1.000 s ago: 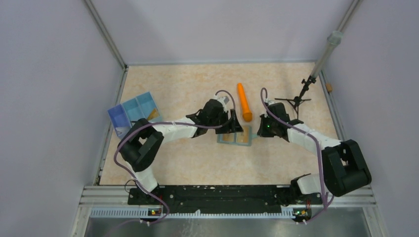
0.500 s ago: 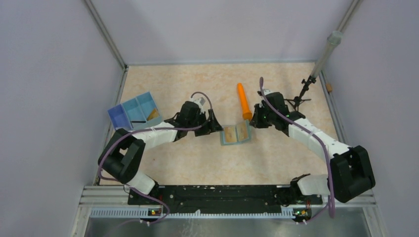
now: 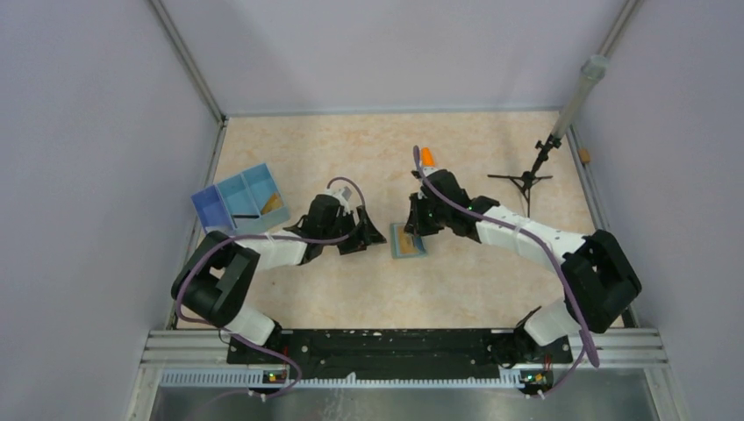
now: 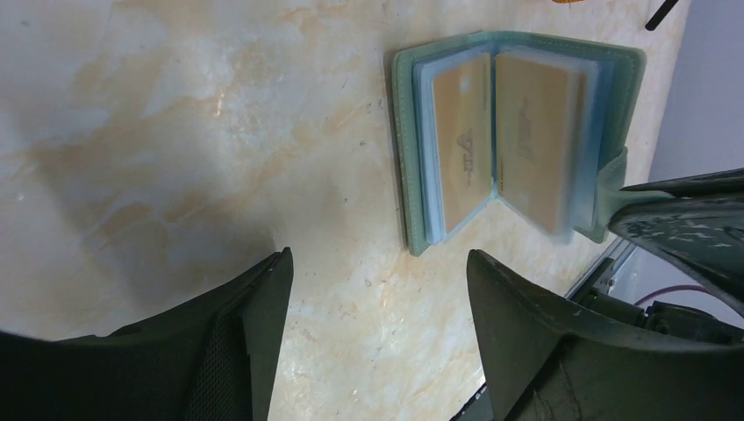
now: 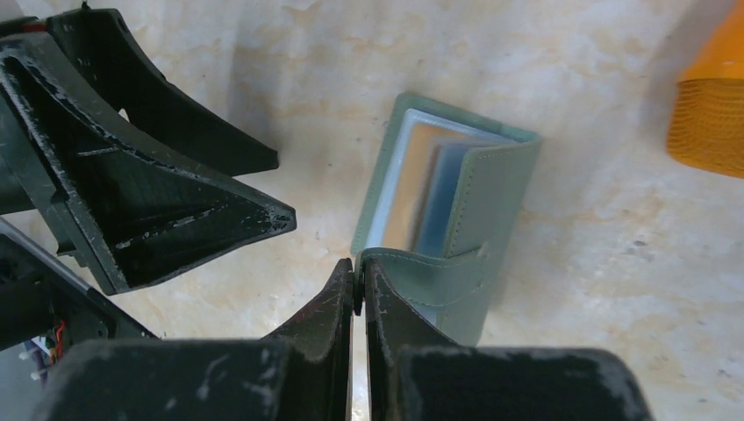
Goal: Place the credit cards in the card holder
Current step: Close the card holder at the center of the board.
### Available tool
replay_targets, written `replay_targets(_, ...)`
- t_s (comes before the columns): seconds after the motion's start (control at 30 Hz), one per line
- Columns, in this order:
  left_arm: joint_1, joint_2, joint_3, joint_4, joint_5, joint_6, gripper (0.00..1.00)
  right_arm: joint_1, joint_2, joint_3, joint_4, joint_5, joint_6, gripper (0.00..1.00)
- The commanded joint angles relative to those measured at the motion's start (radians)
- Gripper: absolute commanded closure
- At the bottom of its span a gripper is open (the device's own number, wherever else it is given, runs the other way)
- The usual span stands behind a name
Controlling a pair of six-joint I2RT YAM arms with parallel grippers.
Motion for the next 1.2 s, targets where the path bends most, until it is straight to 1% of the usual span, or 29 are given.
replay_targets(0.0, 0.022, -0.088, -0.054, 0.033, -0.04, -0.005, 0.24, 0.061, 0.074, 0.047, 0.096, -0.003, 0.058, 1.0)
replay_targets(0.23, 0.033, -0.208, -0.091, -0.086, -0.127, 0.031, 0.21, 0.118, 0.232, 0.076, 0.216, -0.066, 0.082, 1.0)
replay_targets(0.3, 0.034, -0.23, -0.092, -0.11, -0.14, 0.03, 0.2, 0.126, 0.254, 0.093, 0.235, -0.092, 0.079, 0.89)
replay_targets(0.33, 0.034, -0.238, -0.093, -0.119, -0.144, 0.029, 0.2, 0.132, 0.253, 0.098, 0.24, -0.101, 0.074, 0.82)
replay_targets(0.37, 0.034, -0.245, -0.091, -0.126, -0.145, 0.028, 0.2, 0.134, 0.247, 0.104, 0.245, -0.108, 0.068, 0.73)
replay_targets(0.5, 0.035, -0.276, -0.072, -0.157, -0.152, 0.018, 0.18, 0.135, 0.166, 0.123, 0.205, -0.11, 0.04, 0.48)
replay_targets(0.57, 0.035, -0.285, -0.044, -0.178, -0.148, 0.016, 0.18, 0.132, 0.114, 0.147, 0.136, -0.087, 0.006, 0.4)
replay_targets(0.67, 0.035, -0.285, 0.004, -0.217, -0.136, 0.023, 0.18, 0.107, 0.022, 0.178, 0.038, -0.038, -0.038, 0.33)
replay_targets(0.8, 0.033, -0.276, 0.073, -0.288, -0.145, 0.044, 0.18, -0.025, -0.121, 0.147, -0.02, -0.044, -0.058, 0.31)
replay_targets(0.87, 0.032, -0.269, 0.101, -0.307, -0.145, 0.052, 0.17, -0.11, -0.165, 0.104, -0.037, -0.052, -0.074, 0.32)
replay_targets(0.9, 0.03, -0.264, 0.117, -0.311, -0.143, 0.054, 0.17, -0.156, -0.176, 0.084, -0.042, -0.068, -0.08, 0.33)
replay_targets(1.0, 0.015, -0.236, 0.165, -0.325, -0.136, 0.054, 0.17, -0.267, -0.175, 0.019, -0.038, -0.109, -0.107, 0.39)
replay_targets(1.1, -0.006, -0.202, 0.208, -0.336, -0.139, 0.053, 0.17, -0.291, -0.134, -0.029, -0.025, -0.105, -0.135, 0.44)
replay_targets(1.17, -0.018, -0.181, 0.228, -0.336, -0.139, 0.051, 0.17, -0.291, -0.098, -0.058, 0.004, -0.143, -0.137, 0.46)
